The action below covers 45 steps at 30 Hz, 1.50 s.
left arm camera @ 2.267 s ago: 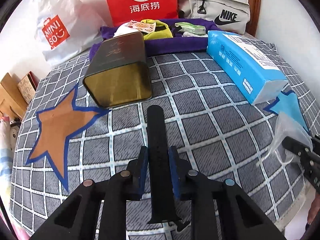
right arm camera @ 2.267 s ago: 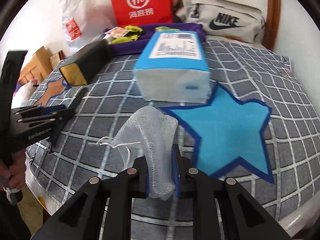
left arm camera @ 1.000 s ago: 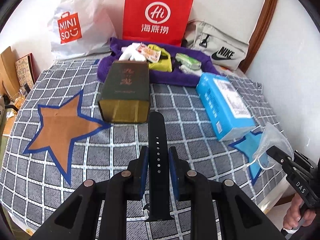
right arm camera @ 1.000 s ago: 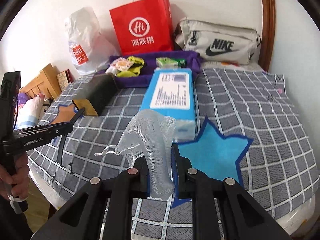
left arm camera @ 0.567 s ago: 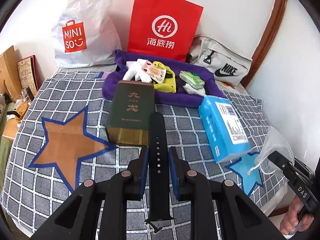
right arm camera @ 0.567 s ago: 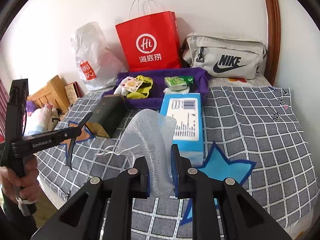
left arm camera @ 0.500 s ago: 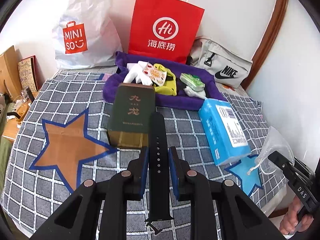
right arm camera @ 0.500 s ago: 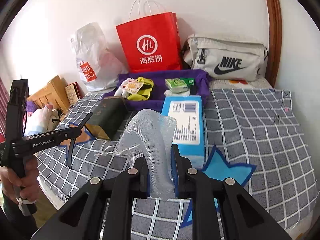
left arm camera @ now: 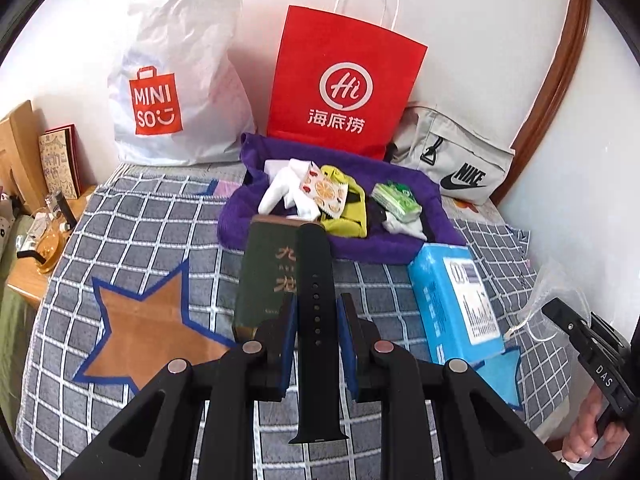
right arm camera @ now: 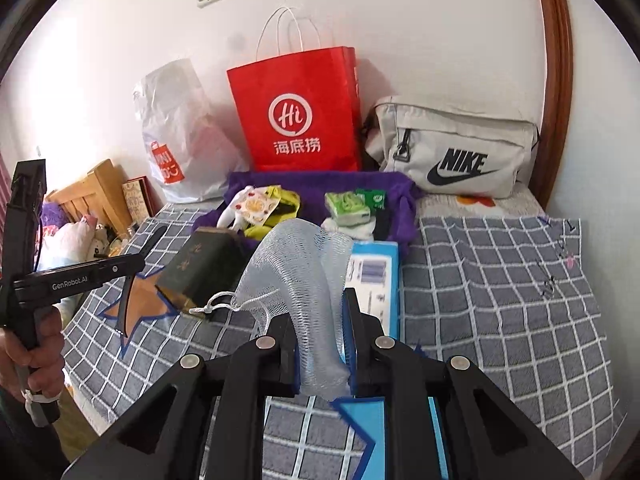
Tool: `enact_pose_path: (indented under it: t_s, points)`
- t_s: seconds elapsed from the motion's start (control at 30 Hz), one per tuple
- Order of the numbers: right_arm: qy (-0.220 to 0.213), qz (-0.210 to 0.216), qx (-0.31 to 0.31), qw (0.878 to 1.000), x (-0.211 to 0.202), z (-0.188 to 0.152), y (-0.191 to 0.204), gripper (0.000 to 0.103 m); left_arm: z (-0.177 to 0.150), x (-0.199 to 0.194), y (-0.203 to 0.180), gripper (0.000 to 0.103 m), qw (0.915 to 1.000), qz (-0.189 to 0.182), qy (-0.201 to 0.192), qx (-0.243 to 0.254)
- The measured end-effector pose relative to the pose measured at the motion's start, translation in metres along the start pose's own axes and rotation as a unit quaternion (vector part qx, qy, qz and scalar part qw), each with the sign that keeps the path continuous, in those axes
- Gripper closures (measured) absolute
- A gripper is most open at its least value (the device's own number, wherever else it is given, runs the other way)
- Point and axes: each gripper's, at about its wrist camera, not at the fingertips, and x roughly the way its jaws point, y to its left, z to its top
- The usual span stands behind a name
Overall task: Organize soft objects
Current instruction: 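Carry the mesh bag with the right tool toward the purple towel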
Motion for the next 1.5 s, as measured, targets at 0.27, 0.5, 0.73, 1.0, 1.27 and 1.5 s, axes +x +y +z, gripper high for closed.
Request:
enact_pose_path:
  t_s: [0.27,0.5,0.73,1.0,1.27,1.5]
  points:
    - [-0.011,-0.005,-0.003,1.0,0.012,0.027,-0.002,0.087,0.027,0.013,0.0,0.084,1.0,0.002,-0.006,0.002]
    - [-0.009,0.001,0.003,1.0,0.031,0.045,-0.005,0.087,0.045,0.026,0.005,0.084,0.9999,0.005,-0.008,-0.006]
    - [-0.006,0.004,0.004,1.0,0.052,0.063,-0.008,0.087,0.06,0.041,0.007,0.083,0.9999,0.009,-0.007,-0.008]
    - [-0.012,0.0,0.003,1.0,0.067,0.084,-0.009,0.087,0.074,0.059,0.012,0.083,0.9999,0.007,-0.004,-0.013]
    - [-0.006,-0.001,0.005,1.0,0.09,0.099,-0.011,0.087,0.096,0.074,0.021,0.083,0.9996,0.009,-0.002,-0.027]
    - [0.0,0.008,0.013,1.0,0.114,0.119,-0.019,0.087,0.119,0.09,0.024,0.083,0.9995,0.014,-0.003,-0.029]
